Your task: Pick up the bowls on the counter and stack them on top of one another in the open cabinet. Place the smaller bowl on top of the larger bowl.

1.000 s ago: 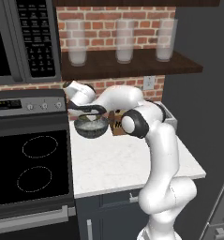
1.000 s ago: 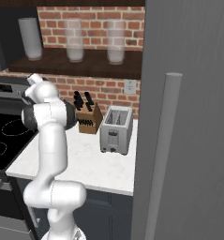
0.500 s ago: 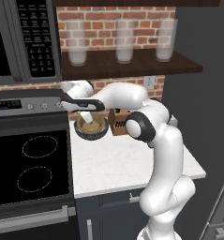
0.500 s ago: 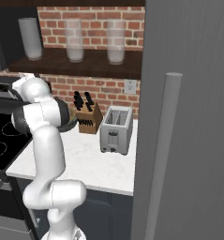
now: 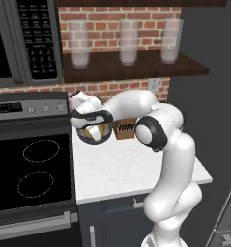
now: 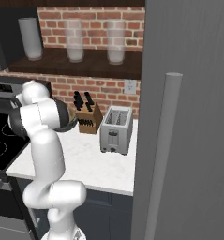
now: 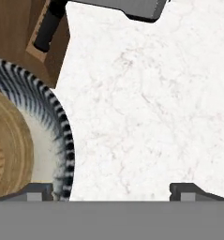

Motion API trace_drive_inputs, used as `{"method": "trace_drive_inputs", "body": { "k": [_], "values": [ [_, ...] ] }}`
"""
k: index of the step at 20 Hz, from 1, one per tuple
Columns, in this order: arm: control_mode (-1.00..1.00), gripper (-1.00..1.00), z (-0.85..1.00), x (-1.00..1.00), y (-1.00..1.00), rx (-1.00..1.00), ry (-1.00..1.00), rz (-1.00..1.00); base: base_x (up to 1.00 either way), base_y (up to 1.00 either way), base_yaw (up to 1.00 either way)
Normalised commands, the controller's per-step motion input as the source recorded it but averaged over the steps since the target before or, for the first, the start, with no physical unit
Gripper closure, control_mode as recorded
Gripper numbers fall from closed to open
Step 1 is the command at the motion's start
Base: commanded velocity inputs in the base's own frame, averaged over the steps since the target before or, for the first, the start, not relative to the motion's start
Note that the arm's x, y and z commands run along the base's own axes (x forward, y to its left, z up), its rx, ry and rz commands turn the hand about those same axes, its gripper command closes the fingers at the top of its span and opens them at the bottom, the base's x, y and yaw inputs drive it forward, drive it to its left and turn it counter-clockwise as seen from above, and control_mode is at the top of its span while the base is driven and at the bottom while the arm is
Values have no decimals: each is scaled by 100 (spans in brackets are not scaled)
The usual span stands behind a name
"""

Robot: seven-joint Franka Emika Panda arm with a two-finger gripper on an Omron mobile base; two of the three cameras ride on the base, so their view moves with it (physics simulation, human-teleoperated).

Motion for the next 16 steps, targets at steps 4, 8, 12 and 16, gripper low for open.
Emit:
{"method": "trace_drive_inputs", "body": {
  "k": [4,8,12,16],
  "values": [
    [-100,-100,-39,0,0,0,0,-7,0,0,0],
    [-100,-100,-7,29,0,-1,-9,-6,0,0,0],
    [-100,-100,0,39,5,-4,-9,-2,0,0,0],
    [-100,-100,-9,19,12,-6,-9,-1,0,0,0]
  ]
}}
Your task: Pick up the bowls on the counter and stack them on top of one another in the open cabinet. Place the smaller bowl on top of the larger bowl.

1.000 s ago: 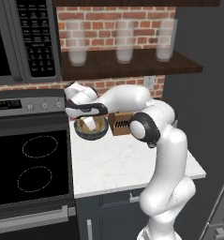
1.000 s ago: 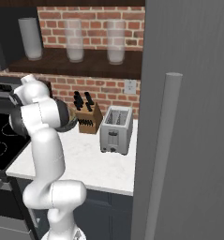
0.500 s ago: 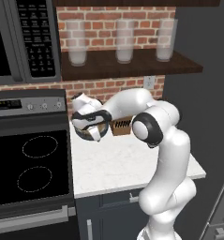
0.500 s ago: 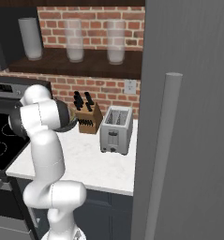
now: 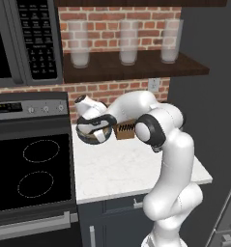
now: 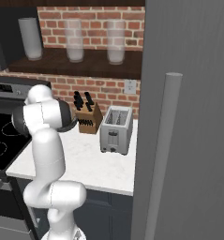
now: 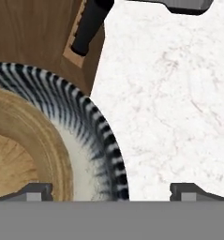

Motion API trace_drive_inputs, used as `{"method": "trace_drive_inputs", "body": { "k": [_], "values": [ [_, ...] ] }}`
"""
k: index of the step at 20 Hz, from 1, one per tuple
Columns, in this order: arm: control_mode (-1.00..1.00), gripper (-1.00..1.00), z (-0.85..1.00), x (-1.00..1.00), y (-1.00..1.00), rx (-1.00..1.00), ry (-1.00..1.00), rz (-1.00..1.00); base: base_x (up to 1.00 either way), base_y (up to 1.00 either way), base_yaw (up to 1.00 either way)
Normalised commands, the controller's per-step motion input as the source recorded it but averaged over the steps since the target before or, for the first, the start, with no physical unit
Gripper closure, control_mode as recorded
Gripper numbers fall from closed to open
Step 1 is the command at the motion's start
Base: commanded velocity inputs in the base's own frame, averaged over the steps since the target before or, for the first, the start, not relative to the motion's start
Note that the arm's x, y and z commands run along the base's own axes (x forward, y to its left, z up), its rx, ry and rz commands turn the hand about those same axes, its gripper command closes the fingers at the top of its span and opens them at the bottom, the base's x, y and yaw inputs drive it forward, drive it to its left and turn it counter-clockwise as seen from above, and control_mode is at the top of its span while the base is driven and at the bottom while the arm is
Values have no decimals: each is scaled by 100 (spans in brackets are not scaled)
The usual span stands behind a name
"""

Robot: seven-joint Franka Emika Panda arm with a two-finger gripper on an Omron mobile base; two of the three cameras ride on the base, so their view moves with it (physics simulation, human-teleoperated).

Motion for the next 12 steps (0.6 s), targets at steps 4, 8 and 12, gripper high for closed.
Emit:
{"method": "trace_drive_inputs", "body": {
  "k": [4,8,12],
  "values": [
    [-100,-100,-45,2,14,-3,-2,-1,0,0,0],
    [-100,100,-58,0,12,-2,0,0,0,0,0],
    [-100,100,-11,1,5,0,0,0,0,0,0]
  ]
}}
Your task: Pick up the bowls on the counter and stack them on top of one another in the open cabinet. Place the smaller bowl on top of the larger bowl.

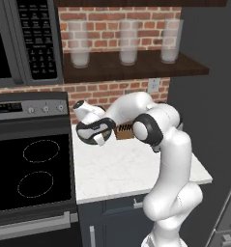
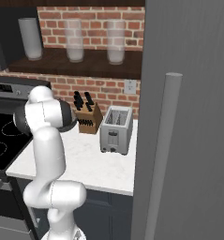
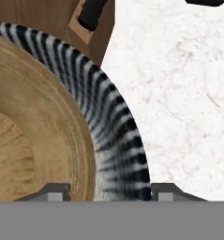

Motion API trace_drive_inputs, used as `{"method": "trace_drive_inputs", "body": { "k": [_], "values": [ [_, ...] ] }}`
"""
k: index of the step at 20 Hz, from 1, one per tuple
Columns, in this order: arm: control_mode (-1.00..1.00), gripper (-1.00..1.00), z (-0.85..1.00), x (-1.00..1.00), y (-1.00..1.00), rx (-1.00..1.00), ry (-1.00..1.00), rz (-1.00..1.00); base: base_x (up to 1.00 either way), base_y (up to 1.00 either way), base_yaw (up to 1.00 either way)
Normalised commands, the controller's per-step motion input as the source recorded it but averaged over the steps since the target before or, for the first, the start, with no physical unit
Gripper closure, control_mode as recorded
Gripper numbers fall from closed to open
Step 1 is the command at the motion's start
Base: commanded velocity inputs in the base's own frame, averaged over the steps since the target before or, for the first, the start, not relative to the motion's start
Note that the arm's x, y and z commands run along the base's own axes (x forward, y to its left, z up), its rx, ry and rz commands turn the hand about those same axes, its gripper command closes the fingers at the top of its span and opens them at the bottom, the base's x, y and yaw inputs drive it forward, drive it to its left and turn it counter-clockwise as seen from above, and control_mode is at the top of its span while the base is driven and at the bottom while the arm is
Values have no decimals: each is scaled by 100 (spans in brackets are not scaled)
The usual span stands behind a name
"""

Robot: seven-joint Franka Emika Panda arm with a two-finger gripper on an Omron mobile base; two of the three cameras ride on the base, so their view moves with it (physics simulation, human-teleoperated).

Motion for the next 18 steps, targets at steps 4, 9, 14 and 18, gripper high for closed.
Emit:
{"method": "trace_drive_inputs", "body": {
  "k": [4,9,14,18],
  "values": [
    [-100,100,0,-1,0,0,0,0,0,0,0],
    [-100,100,10,-32,2,0,-2,-1,0,0,0],
    [-100,100,41,-100,-1,0,-13,-4,0,0,0],
    [-100,100,94,-100,-18,2,-27,-4,0,0,0]
  ]
}}
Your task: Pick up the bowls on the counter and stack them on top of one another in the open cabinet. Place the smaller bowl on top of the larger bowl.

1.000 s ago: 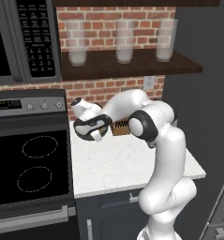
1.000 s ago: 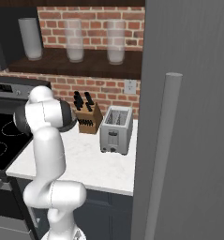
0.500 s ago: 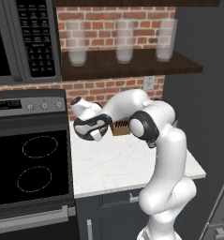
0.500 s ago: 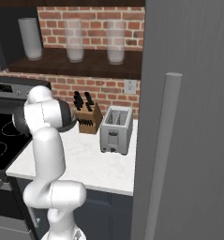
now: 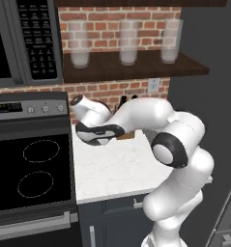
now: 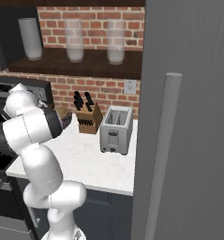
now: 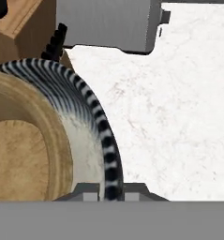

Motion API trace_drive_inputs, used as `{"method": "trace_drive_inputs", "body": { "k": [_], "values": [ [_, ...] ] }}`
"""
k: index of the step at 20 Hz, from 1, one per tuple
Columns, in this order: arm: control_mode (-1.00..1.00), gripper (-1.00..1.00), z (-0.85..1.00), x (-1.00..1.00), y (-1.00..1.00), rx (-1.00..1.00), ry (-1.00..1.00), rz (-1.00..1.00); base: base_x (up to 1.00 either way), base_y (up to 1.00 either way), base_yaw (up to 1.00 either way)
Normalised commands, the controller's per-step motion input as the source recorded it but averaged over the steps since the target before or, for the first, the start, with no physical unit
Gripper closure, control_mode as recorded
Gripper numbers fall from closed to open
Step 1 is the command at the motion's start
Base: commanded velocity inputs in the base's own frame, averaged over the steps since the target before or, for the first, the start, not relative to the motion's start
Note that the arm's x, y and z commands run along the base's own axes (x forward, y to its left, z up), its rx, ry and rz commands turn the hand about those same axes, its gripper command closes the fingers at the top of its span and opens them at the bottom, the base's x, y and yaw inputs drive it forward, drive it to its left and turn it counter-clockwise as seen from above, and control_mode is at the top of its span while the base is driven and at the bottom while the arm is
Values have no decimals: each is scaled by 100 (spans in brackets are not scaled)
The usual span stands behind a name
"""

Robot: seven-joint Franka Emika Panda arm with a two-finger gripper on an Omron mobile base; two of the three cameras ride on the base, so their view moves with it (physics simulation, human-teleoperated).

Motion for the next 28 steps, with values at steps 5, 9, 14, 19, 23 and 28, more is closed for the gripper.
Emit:
{"method": "trace_drive_inputs", "body": {
  "k": [5,9,14,19,23,28],
  "values": [
    [-100,100,100,-100,-27,0,-37,-6,0,0,0],
    [-100,100,100,-100,-34,3,-38,-5,0,0,0],
    [-100,100,100,-100,-24,12,-20,0,0,0,0],
    [-100,100,100,-76,-3,9,-12,0,0,0,0],
    [-100,100,100,-1,0,4,-11,1,0,0,0],
    [-100,100,100,38,0,2,-10,8,0,0,0]
  ]
}}
